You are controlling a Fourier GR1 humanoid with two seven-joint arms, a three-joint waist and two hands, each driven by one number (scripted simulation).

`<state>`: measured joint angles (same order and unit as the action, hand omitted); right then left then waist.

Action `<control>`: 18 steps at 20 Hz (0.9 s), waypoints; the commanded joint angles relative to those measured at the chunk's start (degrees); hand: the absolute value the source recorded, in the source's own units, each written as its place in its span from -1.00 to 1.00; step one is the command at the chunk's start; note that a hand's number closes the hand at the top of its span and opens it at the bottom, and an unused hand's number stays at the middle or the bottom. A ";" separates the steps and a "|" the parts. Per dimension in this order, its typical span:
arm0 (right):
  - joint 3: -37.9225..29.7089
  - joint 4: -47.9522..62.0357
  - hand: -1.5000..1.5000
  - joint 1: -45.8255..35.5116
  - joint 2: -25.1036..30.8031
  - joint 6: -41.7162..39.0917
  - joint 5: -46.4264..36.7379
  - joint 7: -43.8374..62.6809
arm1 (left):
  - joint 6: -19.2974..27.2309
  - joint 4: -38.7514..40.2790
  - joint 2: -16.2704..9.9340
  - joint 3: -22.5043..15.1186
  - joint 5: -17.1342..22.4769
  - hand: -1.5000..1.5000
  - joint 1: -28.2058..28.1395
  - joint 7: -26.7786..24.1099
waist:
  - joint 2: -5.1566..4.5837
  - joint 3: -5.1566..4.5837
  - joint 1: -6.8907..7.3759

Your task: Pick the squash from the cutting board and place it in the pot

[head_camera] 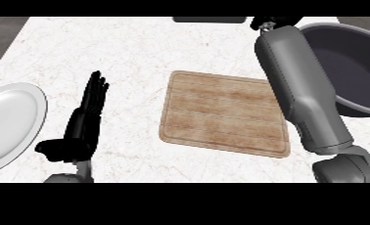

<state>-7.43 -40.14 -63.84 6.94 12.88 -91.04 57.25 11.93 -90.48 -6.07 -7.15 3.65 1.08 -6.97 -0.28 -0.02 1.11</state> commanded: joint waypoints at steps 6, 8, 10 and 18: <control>-3.18 -0.33 1.00 5.90 6.54 5.38 1.93 -1.12 | 0.68 -0.93 1.27 -0.70 -1.56 0.00 -0.55 0.71 | 0.17 0.03 -0.51; -4.47 -4.47 1.00 8.43 10.23 2.62 4.86 -5.74 | -0.43 0.29 0.63 0.52 -0.64 0.00 -2.68 -1.67 | 0.40 0.02 -1.08; -6.20 -1.13 1.00 9.26 13.05 3.78 5.93 -7.67 | -0.33 -1.02 0.14 1.03 -0.63 0.00 -1.09 0.42 | 0.21 0.03 -0.75; -11.91 -0.62 1.00 18.85 17.37 5.15 17.27 -21.63 | -0.60 -1.14 1.15 1.08 -0.49 0.00 -1.87 -0.10 | 0.33 0.05 -1.20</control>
<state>-16.83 -40.42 -50.56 22.28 17.52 -78.62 41.78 11.42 -90.56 -5.11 -6.16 2.96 0.12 -7.20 -0.08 0.01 0.31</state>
